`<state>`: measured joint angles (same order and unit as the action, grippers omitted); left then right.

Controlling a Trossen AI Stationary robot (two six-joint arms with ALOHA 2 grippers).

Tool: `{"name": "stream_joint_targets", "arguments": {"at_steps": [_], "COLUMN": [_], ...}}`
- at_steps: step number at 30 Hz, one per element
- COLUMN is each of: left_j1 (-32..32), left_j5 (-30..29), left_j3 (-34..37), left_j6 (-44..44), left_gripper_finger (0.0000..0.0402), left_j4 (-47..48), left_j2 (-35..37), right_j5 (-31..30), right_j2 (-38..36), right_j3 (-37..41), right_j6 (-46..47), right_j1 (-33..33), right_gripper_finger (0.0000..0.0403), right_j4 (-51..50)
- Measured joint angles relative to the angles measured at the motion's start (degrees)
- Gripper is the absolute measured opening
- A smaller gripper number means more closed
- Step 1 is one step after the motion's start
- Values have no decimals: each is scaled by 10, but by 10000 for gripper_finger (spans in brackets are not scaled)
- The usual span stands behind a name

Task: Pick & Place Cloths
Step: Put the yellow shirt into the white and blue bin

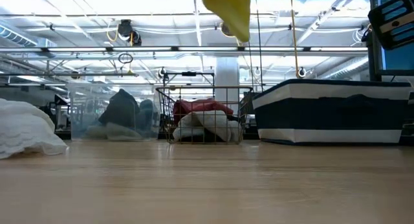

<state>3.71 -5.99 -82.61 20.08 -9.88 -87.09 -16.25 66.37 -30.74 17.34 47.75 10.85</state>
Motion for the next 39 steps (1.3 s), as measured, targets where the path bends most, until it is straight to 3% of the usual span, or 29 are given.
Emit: {"name": "stream_joint_targets", "arguments": {"at_steps": [13, 20, 28, 33, 39], "left_j1": [-125, -153, -177, -199, -248], "left_j5": [186, 244, 292, 344, 431], "left_j3": [-16, -113, -251, -272, -273], "left_j6": [-30, -53, -62, -93, -190], "left_gripper_finger": [41, 41, 41, 41, 41], "left_j4": [-230, -227, -145, -142, -155], "left_j2": [-94, -192, -303, -328, -337], "right_j5": [-1, -1, -1, 0, 0], "right_j2": [0, 0, 0, 0, 0], "right_j3": [0, 0, 0, 0, 0], "right_j6": [0, 0, 9, 15, 15], "right_j1": [0, 0, 0, 0, 0], "right_gripper_finger": [100, 100, 100, 100, 100], "right_j4": [-1, -5, -10, -12, -30]}}
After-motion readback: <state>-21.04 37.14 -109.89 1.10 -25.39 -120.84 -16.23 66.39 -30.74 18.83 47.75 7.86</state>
